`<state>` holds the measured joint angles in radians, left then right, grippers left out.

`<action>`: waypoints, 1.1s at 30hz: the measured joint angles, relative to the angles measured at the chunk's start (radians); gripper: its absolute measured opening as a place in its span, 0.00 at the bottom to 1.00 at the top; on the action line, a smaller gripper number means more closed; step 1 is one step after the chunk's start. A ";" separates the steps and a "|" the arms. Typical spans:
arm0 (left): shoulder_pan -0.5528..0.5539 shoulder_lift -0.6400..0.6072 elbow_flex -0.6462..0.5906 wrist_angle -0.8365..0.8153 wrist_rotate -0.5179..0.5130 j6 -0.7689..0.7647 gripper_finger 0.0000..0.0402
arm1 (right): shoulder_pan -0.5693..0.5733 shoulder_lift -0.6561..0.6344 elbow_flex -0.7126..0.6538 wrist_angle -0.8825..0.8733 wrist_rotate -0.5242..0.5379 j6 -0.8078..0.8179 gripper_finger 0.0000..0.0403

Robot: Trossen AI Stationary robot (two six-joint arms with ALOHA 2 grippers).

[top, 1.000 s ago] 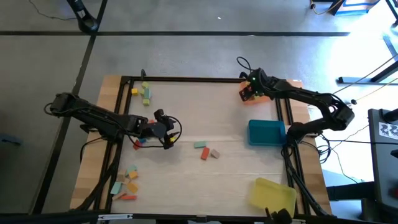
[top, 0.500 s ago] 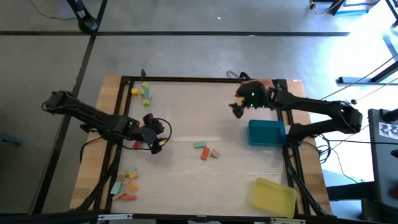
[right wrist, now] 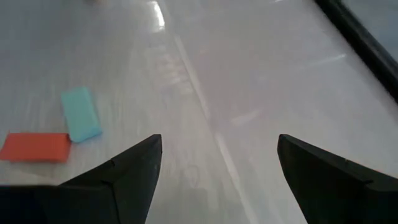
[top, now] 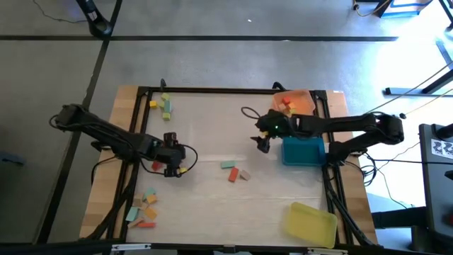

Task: Sort blocks by size
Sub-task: Put the brown cube block into the orange bin

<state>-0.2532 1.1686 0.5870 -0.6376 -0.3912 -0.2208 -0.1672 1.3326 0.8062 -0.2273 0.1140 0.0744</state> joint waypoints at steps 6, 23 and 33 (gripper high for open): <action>0.041 0.040 -0.003 0.011 0.021 0.054 0.61 | -0.003 0.049 0.000 0.017 0.008 0.010 0.79; 0.095 0.219 0.001 0.066 0.025 0.227 0.57 | -0.003 0.074 0.000 0.053 0.007 0.006 0.79; 0.095 0.219 -0.001 0.084 0.022 0.173 0.37 | -0.003 0.074 0.000 0.053 0.007 0.006 0.79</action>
<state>-0.1577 1.3873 0.5861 -0.5536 -0.3696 -0.0477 -0.1703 1.4071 0.8062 -0.1741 0.1207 0.0803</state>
